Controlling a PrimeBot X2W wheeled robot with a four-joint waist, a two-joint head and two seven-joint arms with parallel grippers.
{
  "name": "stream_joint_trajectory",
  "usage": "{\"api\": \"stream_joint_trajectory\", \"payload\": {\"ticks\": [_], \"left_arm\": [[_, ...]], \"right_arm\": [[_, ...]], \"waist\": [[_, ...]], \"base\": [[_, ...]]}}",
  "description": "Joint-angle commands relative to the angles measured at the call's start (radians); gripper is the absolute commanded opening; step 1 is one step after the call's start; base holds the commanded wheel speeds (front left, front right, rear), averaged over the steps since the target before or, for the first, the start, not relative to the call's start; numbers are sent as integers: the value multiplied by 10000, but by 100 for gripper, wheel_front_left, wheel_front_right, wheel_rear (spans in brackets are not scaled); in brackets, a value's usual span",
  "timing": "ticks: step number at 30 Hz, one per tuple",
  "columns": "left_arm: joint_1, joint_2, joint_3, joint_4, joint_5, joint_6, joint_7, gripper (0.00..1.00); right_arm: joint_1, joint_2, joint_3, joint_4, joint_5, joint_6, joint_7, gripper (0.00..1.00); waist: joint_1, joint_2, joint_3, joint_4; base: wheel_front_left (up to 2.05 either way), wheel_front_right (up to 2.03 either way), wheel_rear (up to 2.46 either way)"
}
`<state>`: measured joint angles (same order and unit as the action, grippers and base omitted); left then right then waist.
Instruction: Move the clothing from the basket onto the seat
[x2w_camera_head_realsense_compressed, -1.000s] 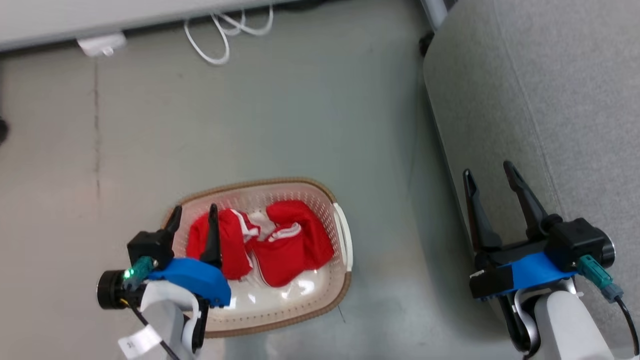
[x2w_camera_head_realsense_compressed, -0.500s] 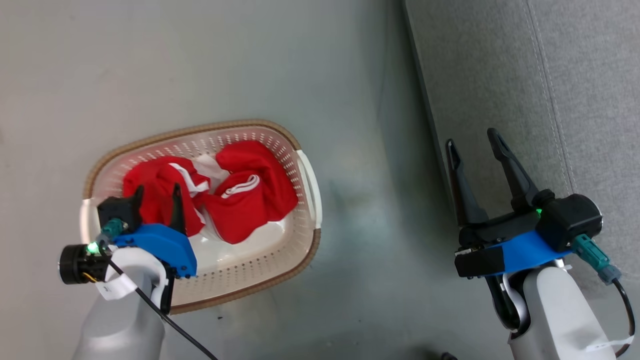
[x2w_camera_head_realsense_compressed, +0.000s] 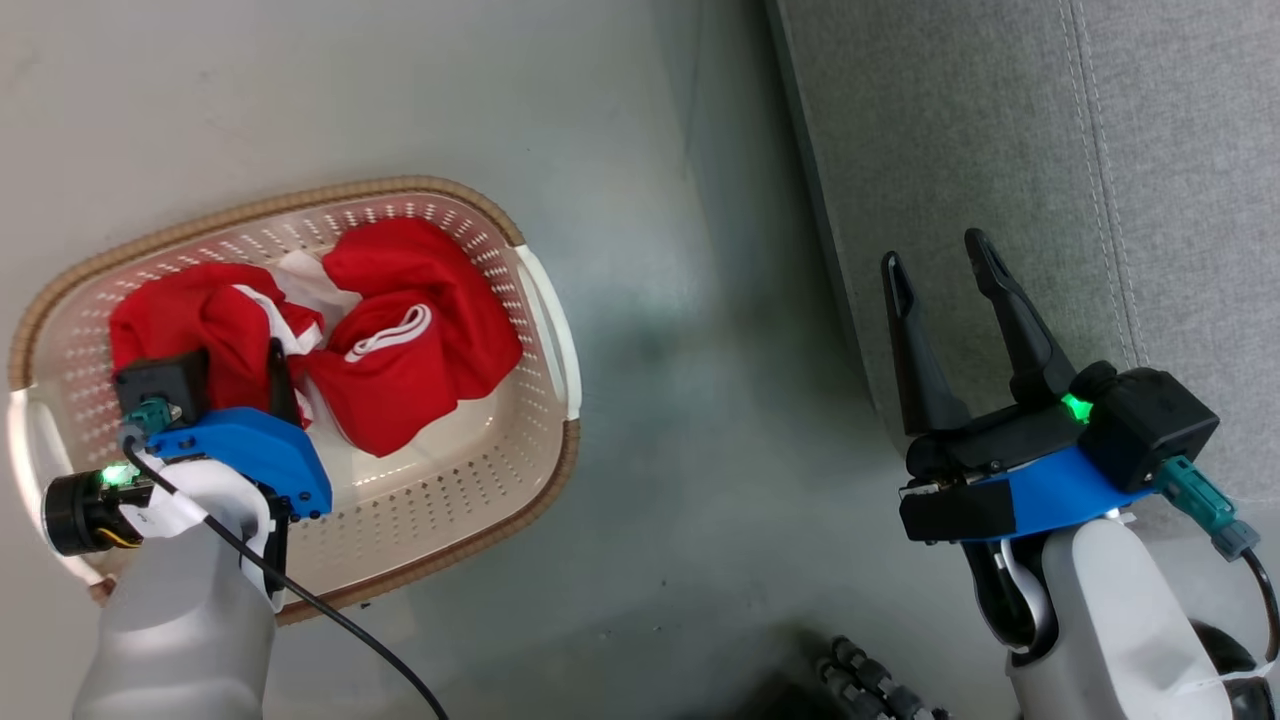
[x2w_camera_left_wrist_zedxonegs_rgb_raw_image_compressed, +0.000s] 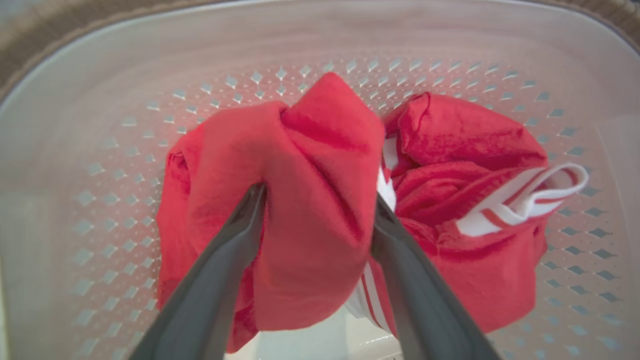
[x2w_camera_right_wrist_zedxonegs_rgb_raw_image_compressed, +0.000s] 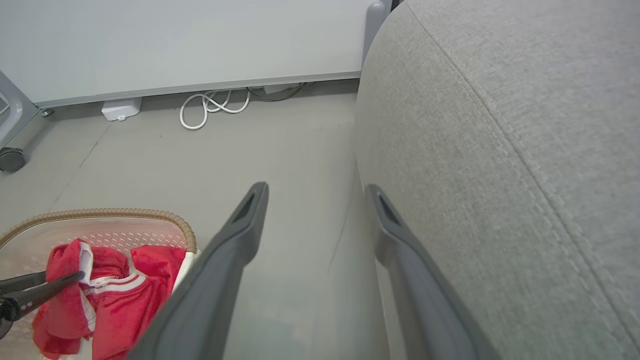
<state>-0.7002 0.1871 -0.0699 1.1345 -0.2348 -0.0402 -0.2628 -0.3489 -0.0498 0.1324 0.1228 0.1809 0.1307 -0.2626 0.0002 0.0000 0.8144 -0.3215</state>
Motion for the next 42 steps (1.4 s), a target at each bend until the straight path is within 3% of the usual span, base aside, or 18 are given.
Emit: {"api": "stream_joint_trajectory", "payload": {"ticks": [1, 10, 11, 12, 13, 14, 34, 42], "left_arm": [[-178, 76, 60, 56, -55, 29, -16, 100], [-555, 275, -52, 673, -55, 274, -20, 100], [-557, 211, -76, 698, -43, 336, -20, 80], [-561, 175, -97, 705, -32, 394, -21, 39], [-566, 174, -115, 709, -24, 429, -22, 7], [-571, 175, -138, 708, -20, 460, -23, 0], [-337, -21, -259, 642, -210, 360, -28, 0], [259, -425, -441, 138, -65, 334, -28, 0]], "right_arm": [[-181, -10, 9, -59, 95, 1, -31, 100], [-215, -10, 63, -88, 331, 1, -33, 100], [-216, -8, 67, -101, 334, 1, -33, 100], [-212, -8, 62, -112, 353, 1, -33, 100], [-213, -10, 53, -116, 374, 1, -33, 100], [-223, -10, 53, -108, 395, 1, -33, 100], [-429, -10, 113, 85, 440, 1, -34, 100], [-237, -11, 61, 393, 188, 1, -34, 100]], "waist": [[-2, 0, 126, -121], [-2, 0, 379, -368], [-2, 0, 387, -378], [-2, 0, 394, -380], [-2, 0, 401, -377], [-2, 0, 406, -369], [-2, 0, -24, -78], [-2, 0, -1251, 382]], "base": [[0, 0, 0], [0, 0, 0], [0, 0, 0], [0, 0, 0], [0, 0, 0], [0, 0, 0], [0, 0, 0], [0, 0, 0]]}}
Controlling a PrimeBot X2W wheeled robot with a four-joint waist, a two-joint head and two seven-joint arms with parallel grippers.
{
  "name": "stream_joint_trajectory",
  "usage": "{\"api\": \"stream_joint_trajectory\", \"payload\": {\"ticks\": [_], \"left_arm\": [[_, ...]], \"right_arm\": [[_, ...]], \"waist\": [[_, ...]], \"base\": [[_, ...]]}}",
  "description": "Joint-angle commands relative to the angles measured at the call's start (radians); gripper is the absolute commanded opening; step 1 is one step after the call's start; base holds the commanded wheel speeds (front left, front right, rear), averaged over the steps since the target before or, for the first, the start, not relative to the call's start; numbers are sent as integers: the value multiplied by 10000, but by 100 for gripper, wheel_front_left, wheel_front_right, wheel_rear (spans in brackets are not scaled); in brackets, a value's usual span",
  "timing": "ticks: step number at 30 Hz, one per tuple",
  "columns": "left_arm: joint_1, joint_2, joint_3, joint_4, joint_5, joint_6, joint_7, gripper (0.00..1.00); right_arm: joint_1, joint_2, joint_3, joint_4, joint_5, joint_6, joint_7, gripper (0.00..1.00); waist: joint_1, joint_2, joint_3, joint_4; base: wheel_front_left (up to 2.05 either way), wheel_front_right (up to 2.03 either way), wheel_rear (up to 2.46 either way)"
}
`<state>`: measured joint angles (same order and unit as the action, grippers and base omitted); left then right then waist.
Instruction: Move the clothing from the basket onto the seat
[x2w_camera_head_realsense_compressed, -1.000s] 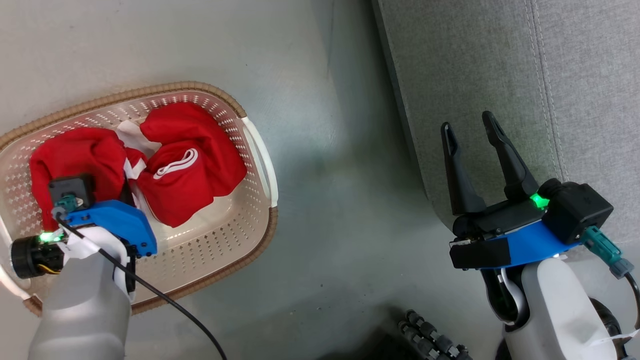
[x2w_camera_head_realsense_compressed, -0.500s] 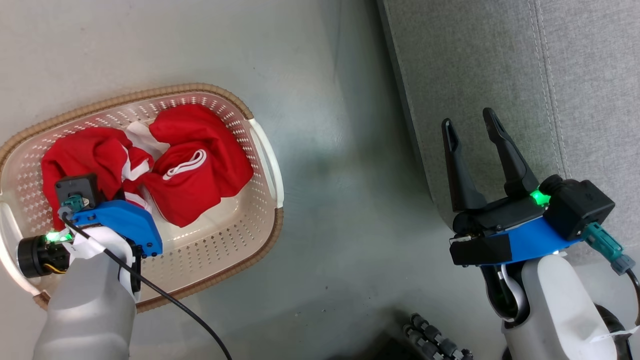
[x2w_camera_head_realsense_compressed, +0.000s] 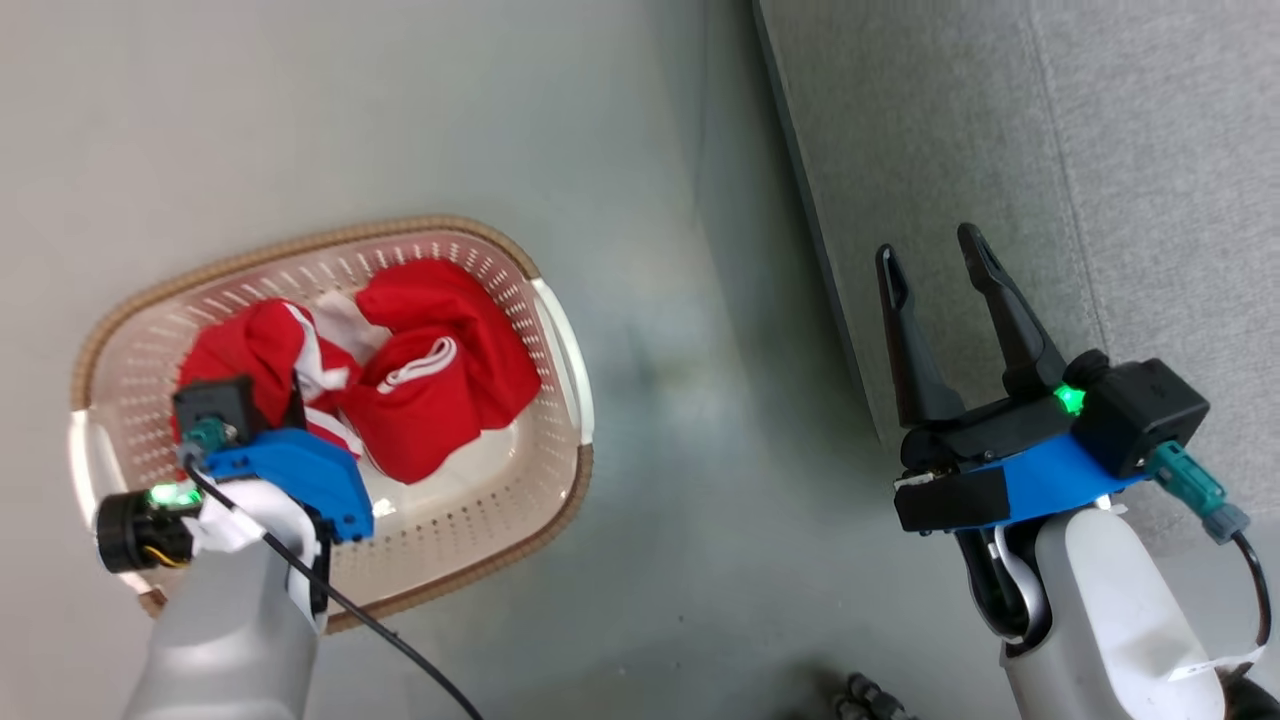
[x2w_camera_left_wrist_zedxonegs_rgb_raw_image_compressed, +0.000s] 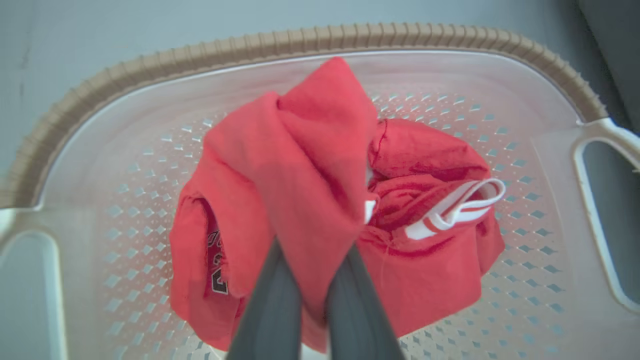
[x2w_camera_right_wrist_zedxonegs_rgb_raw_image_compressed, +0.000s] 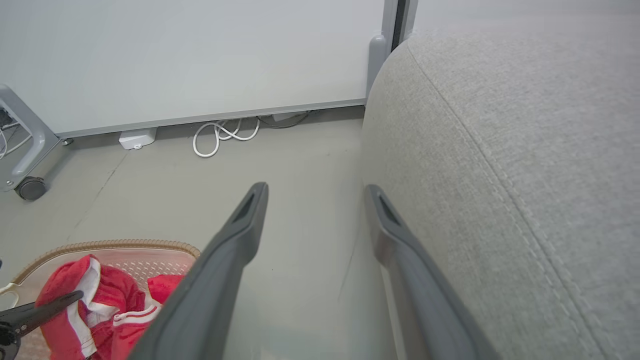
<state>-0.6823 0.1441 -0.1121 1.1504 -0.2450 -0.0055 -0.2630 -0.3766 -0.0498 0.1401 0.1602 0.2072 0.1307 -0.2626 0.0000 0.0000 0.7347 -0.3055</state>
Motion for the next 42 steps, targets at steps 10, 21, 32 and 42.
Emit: {"api": "stream_joint_trajectory", "payload": {"ticks": [10, 21, 32, 42], "left_arm": [[980, -422, -651, -556, 436, -629, -28, 0], [1537, -815, -1532, -1169, 671, -1055, -28, 0], [1337, -934, -3393, -2908, -359, -1266, -28, 0], [356, -933, -5438, -4215, -1788, -1252, 42, 0]], "right_arm": [[798, -18, -245, 682, -662, 1, -32, 100], [1640, -18, -8, 1265, -860, 1, -9, 100], [2275, -16, 143, 1143, -1099, 1, 460, 100], [2675, -16, 266, 832, -1097, 1, 821, 100]], "waist": [[0, 0, -3195, 1119], [0, 0, -5406, 1554], [0, 0, -6517, 1813], [0, 0, -6986, 2023]], "base": [[0, 0, 0], [0, 0, 0], [0, 0, 0], [0, 0, 0]]}}
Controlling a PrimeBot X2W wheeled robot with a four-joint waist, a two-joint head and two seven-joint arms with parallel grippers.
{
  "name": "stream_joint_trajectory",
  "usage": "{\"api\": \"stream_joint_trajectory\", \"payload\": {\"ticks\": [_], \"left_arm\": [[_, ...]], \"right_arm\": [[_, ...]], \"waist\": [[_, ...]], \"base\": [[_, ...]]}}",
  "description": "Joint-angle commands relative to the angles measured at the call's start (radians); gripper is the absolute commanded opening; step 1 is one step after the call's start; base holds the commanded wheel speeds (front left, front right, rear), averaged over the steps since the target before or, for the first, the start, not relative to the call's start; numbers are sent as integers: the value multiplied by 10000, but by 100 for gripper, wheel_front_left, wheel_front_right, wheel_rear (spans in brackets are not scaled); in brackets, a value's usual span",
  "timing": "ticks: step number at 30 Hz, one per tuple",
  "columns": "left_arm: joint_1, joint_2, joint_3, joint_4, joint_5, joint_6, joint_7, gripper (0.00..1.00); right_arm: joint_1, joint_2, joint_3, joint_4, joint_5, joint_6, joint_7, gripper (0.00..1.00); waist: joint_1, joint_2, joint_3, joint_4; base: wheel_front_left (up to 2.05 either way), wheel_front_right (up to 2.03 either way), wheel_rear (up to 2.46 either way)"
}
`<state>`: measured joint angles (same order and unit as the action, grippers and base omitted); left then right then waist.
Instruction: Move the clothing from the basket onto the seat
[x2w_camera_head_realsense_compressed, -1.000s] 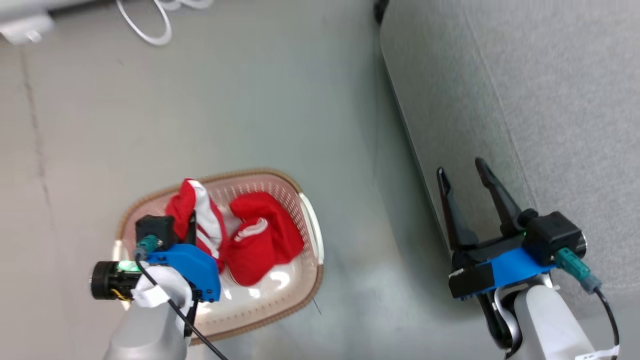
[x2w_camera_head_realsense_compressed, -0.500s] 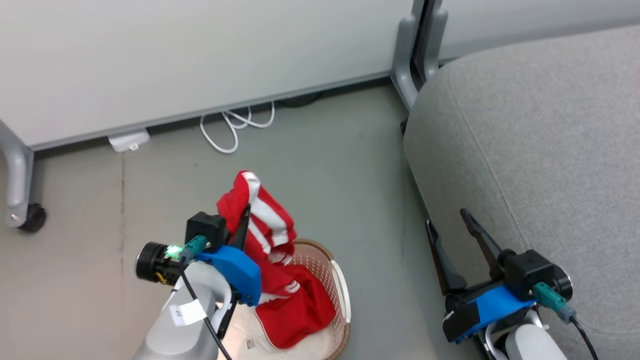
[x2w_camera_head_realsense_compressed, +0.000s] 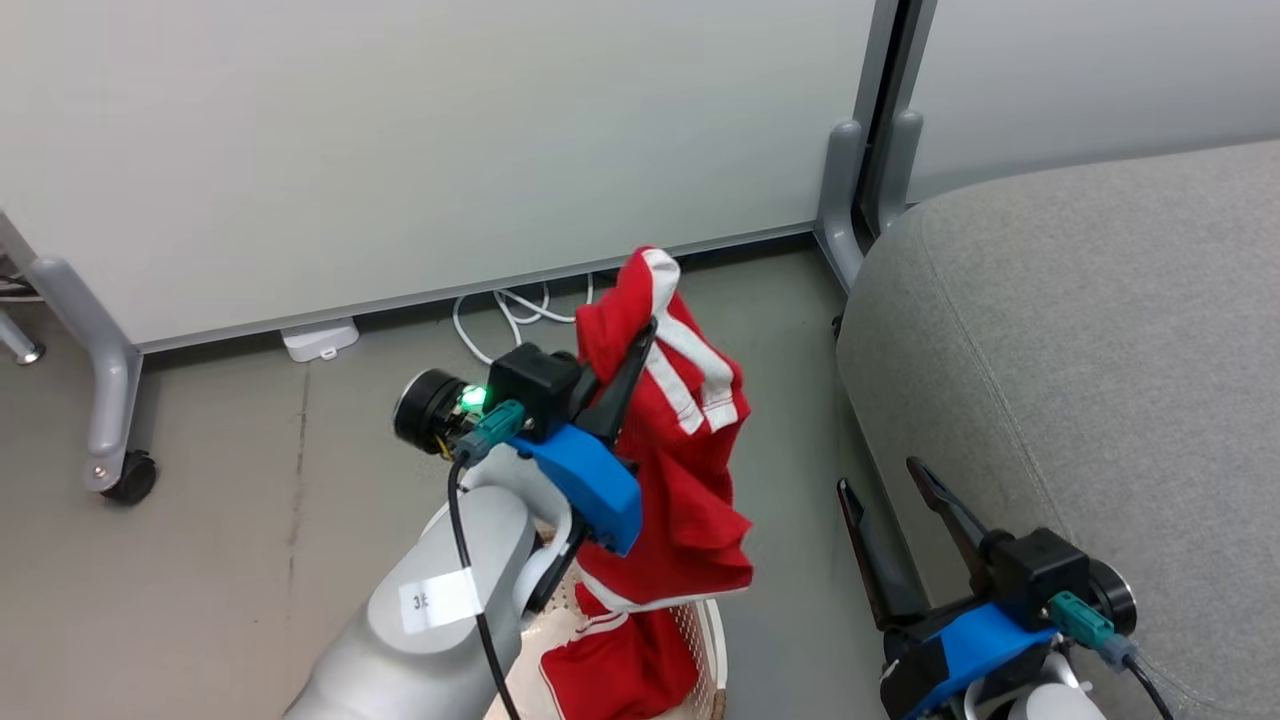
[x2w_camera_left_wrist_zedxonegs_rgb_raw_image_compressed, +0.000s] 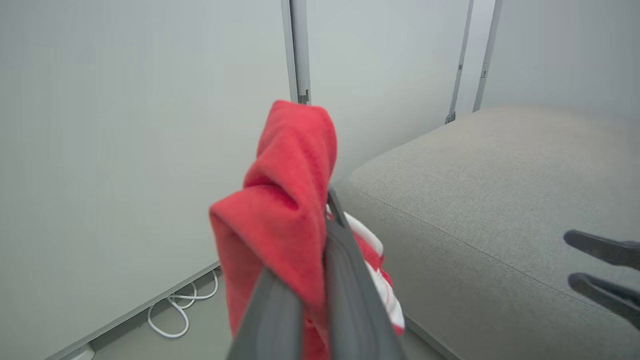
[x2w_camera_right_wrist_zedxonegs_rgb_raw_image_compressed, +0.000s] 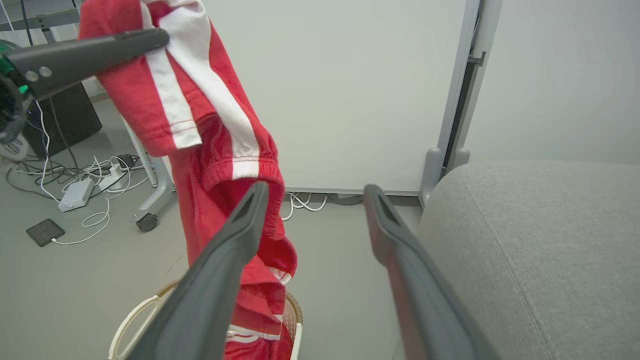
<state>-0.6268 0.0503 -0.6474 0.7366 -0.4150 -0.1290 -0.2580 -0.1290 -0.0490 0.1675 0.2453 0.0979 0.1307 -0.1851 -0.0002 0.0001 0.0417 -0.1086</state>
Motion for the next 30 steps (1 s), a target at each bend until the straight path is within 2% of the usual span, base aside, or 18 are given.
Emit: {"api": "stream_joint_trajectory", "payload": {"ticks": [1, 11, 21, 30], "left_arm": [[-282, 6, -245, -146, -206, 28, 18, 0], [-953, 7, -1592, -399, -1145, 423, 142, 0], [-1252, 3, -2245, -167, -1728, 657, 38, 0], [-1536, 9, -2687, -201, -2134, 733, -26, 0]], "right_arm": [[217, -24, 7, -40, 18, 1, 51, 100], [436, -22, 193, -107, 218, 1, 141, 100], [-84, -22, 757, 160, 337, 1, 264, 100], [-1646, -25, 1637, 2011, 669, 1, 311, 100]], "waist": [[2, -1, -90, 83], [2, -1, -248, 232], [2, -1, -171, 236], [2, -1, -133, 308]], "base": [[0, 0, 0], [0, 0, 0], [0, 0, 0], [0, 0, 0]]}}
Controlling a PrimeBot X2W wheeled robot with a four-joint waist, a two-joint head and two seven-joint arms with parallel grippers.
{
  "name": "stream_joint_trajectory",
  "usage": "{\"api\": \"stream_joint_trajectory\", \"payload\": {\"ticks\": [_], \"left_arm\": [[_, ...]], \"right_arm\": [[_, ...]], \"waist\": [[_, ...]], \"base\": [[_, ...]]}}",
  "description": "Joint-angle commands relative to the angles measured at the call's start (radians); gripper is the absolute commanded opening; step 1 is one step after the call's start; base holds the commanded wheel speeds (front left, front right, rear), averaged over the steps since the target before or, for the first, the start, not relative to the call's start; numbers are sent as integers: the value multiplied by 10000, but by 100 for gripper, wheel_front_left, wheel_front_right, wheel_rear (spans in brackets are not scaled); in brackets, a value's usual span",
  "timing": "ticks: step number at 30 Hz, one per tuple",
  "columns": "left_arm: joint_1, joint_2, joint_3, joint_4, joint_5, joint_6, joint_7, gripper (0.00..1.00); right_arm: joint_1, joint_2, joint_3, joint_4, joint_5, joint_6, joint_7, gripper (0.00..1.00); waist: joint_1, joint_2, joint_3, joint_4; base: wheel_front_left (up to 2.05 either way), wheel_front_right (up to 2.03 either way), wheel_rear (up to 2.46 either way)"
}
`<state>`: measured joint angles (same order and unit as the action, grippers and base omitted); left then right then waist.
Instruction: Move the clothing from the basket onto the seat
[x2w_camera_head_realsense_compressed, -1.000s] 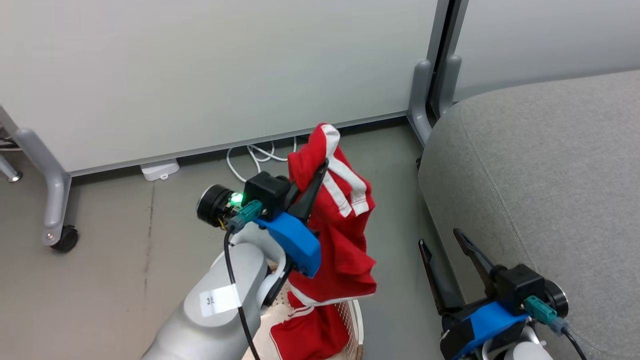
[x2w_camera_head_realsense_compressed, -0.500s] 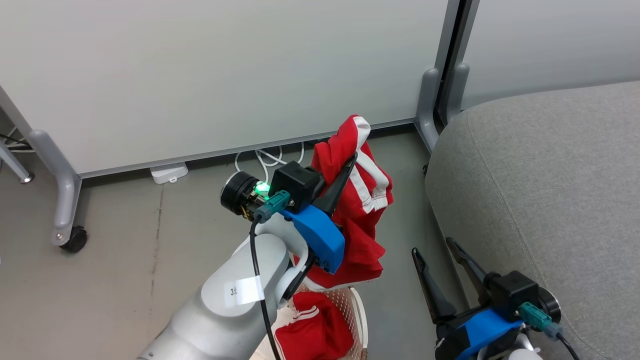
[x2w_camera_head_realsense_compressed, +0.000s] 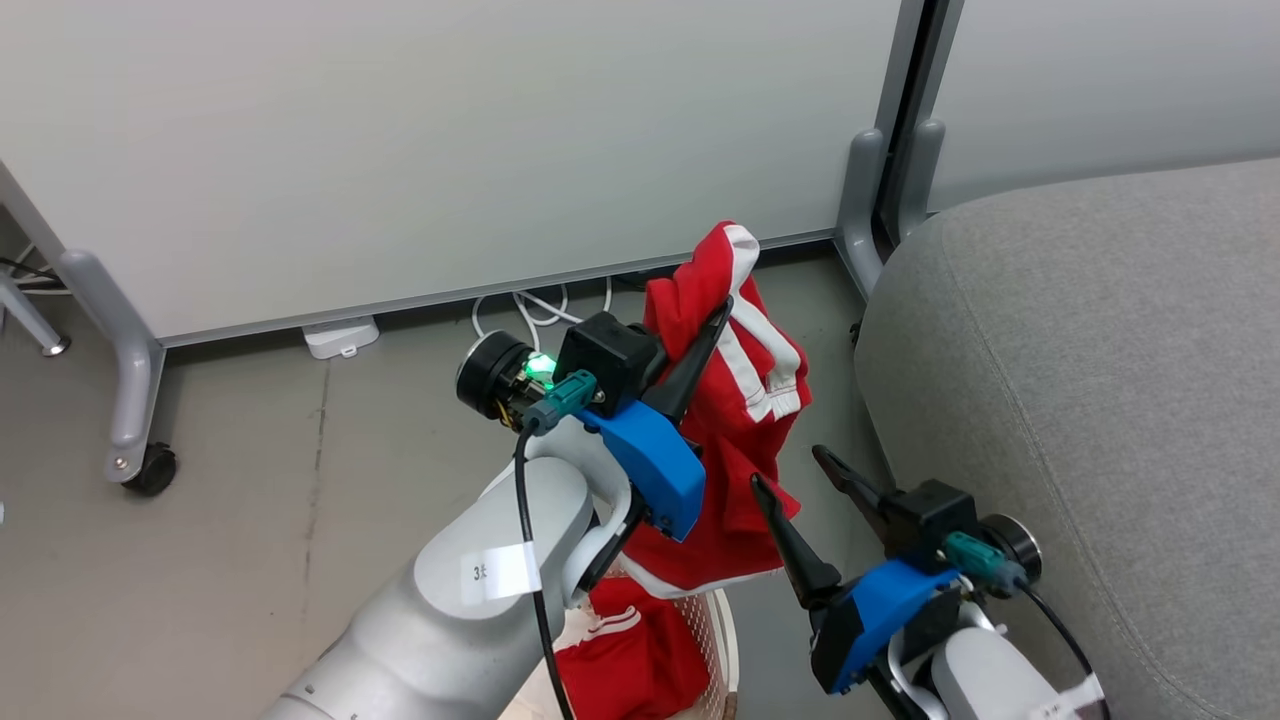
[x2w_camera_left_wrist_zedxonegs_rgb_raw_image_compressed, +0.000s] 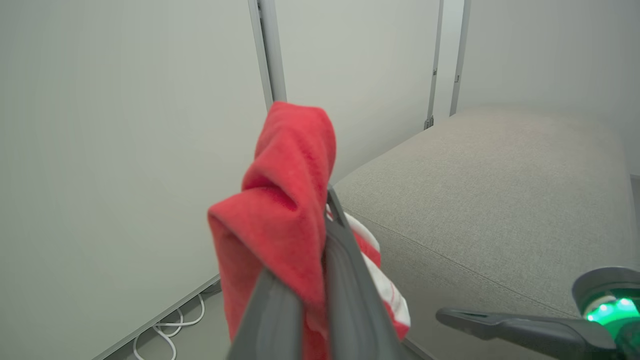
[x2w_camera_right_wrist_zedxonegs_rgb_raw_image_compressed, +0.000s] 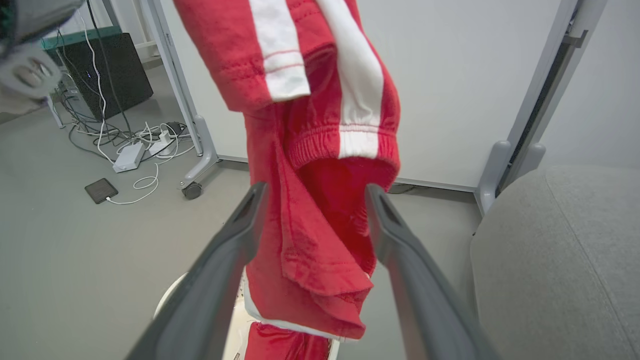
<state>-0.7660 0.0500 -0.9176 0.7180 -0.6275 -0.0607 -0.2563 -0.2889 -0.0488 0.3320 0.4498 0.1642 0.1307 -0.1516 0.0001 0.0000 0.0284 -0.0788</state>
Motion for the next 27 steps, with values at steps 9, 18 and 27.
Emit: {"api": "stream_joint_trajectory", "payload": {"ticks": [9, 18, 27], "left_arm": [[-324, 6, -557, -192, -400, 121, -71, 0], [-548, 6, -1277, -612, -866, 156, -79, 0], [-689, 6, -1866, -804, -1292, 327, -90, 0]], "right_arm": [[-1687, -26, 997, 2189, 983, 1, -374, 100], [-2862, -26, 2101, 3813, 1958, 1, -884, 100], [-3455, -26, 2852, 4337, 2771, 1, -1131, 0]], "waist": [[-1, 0, -11, 231], [-1, 0, -70, 519], [-1, 0, -123, 569]], "base": [[0, 0, 0], [0, 0, 0], [0, 0, 0]]}}
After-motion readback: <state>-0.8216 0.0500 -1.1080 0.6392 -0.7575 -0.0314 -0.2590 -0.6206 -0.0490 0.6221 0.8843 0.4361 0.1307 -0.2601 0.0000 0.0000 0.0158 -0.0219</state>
